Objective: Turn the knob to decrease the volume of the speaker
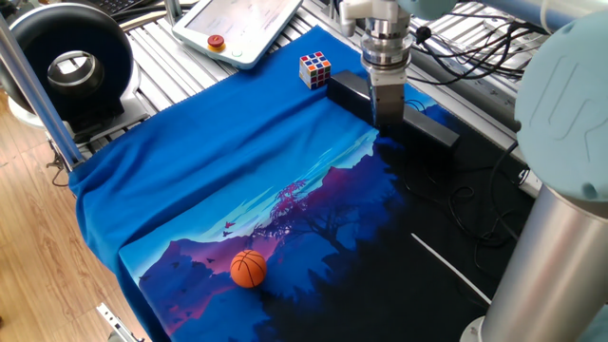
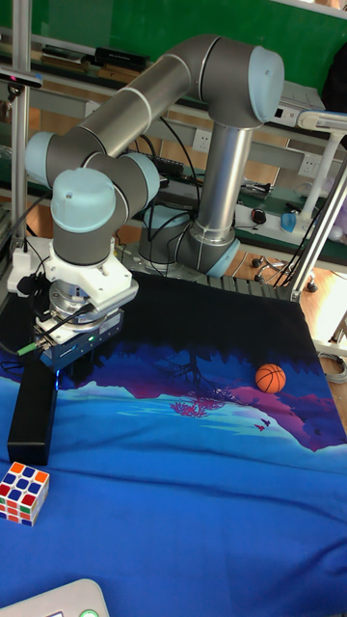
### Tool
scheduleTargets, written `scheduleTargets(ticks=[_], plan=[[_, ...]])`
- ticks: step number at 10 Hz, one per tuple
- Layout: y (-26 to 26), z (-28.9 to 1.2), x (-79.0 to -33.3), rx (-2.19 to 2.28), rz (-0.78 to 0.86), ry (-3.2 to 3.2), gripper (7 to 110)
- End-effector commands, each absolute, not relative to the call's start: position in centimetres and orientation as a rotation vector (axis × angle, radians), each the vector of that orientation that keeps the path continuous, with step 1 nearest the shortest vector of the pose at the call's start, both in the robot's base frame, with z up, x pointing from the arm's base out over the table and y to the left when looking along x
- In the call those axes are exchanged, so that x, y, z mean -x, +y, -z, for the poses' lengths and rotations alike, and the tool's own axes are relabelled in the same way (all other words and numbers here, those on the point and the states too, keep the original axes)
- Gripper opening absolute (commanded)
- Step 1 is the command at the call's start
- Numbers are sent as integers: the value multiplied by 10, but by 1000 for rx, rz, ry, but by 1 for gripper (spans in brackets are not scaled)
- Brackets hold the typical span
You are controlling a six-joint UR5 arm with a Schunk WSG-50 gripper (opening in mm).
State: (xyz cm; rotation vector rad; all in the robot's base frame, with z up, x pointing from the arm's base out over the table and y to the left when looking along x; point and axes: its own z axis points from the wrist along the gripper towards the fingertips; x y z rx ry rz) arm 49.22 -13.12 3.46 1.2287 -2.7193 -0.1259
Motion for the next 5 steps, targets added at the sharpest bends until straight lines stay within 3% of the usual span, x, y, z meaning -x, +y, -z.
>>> scheduleTargets(ticks=[1, 5], plan=[[-125, -42, -494, -1183, 119, -2744, 44], [-146, -32, -524, -1136, -21, -2850, 44]])
